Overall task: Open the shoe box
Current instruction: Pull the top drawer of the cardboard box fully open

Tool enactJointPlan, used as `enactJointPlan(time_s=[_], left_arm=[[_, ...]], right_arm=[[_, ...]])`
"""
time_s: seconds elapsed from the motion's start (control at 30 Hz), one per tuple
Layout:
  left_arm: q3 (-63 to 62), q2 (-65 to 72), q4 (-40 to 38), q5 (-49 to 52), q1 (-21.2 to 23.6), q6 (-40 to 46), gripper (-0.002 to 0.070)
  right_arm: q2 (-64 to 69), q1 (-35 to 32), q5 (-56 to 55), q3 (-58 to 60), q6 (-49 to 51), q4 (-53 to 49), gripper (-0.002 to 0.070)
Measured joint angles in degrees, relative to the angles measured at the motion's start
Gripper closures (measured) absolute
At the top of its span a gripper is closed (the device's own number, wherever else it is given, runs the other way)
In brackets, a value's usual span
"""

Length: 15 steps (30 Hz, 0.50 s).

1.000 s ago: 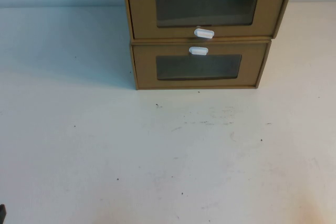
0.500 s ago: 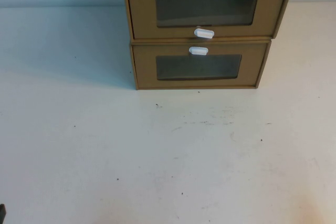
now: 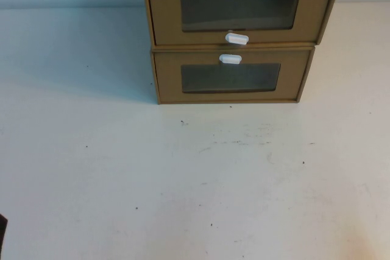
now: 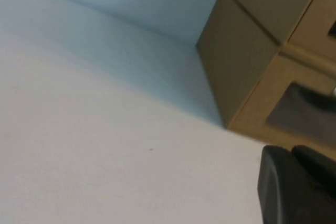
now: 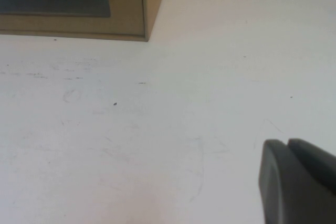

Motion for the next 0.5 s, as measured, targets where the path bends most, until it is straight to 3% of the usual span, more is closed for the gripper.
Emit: enactJointPlan(time_s=[0.17,0.5], left_arm=[[0.0,0.0,-12.9,-3.6,0.0,-0.7,0.0679],[-1.6,0.0,-15.4,-0.9,0.0,-0.8,0.0679]], right_arm=[[0.0,0.0,0.0,0.0,0.0,0.0,0.069],[0.0,0.0,0.0,0.0,0.0,0.0,0.069]])
